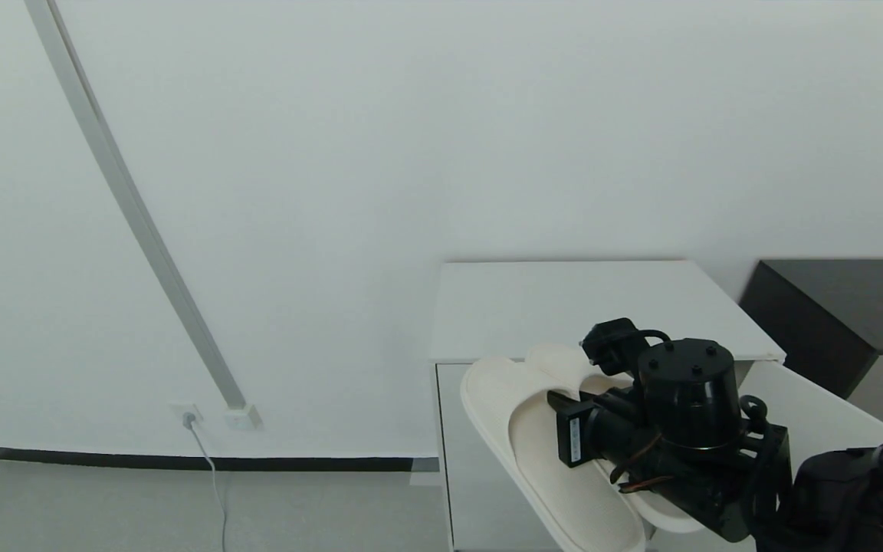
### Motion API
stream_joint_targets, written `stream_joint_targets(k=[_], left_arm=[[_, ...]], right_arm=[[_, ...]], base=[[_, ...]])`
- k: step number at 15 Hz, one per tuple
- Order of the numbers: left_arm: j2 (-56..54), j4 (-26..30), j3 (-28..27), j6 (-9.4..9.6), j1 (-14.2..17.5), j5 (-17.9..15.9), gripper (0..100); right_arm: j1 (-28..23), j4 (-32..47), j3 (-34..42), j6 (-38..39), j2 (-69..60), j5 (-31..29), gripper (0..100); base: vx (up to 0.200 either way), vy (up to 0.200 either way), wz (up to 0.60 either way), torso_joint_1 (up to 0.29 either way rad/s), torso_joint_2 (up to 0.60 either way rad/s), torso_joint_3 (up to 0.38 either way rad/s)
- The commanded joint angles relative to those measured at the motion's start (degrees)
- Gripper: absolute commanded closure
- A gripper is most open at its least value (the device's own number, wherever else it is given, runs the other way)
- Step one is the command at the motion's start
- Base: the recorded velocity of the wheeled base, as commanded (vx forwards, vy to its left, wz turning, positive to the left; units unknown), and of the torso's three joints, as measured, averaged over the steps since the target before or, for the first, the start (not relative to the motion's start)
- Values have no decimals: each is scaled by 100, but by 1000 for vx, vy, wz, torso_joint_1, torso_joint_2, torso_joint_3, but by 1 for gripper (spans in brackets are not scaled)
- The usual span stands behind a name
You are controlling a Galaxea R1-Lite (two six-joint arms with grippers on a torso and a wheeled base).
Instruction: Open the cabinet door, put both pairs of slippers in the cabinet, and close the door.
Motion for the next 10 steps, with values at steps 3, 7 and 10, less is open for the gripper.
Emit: stream_joint_targets(k=[3,7,10], left_arm=[[7,0,1,-2,1,1,100],[7,0,1,-2,1,1,100],[7,0,1,-2,1,1,100]], right_arm=[[2,2,-2,1,29,-3,100],[2,2,-11,-7,20,-3,100],[19,2,-2,-7,20,-3,100]], base=[[0,-200,0,6,-4,4],[0,-200,0,6,2,0],[0,-200,0,4,4,6]])
